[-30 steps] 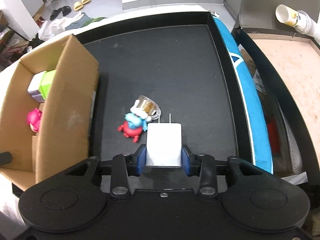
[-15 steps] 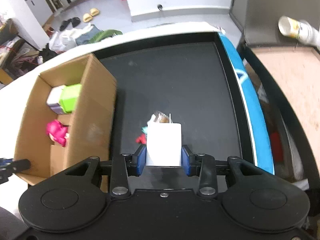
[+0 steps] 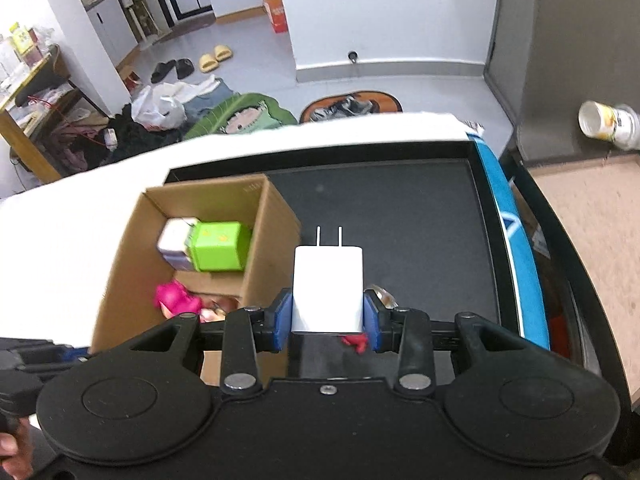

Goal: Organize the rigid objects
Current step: 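Carry the white plug charger with the right gripper over the box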

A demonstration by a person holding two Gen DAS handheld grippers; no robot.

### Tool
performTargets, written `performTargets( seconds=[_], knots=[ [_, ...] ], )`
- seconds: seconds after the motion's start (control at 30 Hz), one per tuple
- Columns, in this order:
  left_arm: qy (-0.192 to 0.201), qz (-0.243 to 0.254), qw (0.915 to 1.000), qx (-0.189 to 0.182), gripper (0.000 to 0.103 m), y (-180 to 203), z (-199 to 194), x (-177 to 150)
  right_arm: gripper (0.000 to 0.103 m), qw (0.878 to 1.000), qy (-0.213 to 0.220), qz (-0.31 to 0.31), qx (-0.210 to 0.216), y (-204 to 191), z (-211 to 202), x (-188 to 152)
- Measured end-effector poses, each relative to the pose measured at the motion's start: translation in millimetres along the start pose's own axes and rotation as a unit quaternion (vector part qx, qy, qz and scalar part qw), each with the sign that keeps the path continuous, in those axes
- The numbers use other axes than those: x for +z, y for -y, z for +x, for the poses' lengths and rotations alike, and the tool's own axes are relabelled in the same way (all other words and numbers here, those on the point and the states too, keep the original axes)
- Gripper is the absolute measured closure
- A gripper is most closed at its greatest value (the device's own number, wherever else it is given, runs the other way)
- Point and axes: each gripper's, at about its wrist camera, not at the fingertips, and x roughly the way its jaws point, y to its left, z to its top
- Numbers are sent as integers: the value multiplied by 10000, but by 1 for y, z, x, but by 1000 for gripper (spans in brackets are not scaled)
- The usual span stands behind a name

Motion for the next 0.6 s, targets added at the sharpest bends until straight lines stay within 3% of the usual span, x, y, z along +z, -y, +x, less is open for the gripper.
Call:
performTargets(
  seconds=[0.6],
  knots=[
    [21, -44, 9999, -108, 90, -3, 0, 0, 66, 9991, 152, -340, 203, -60, 2, 25]
  ],
)
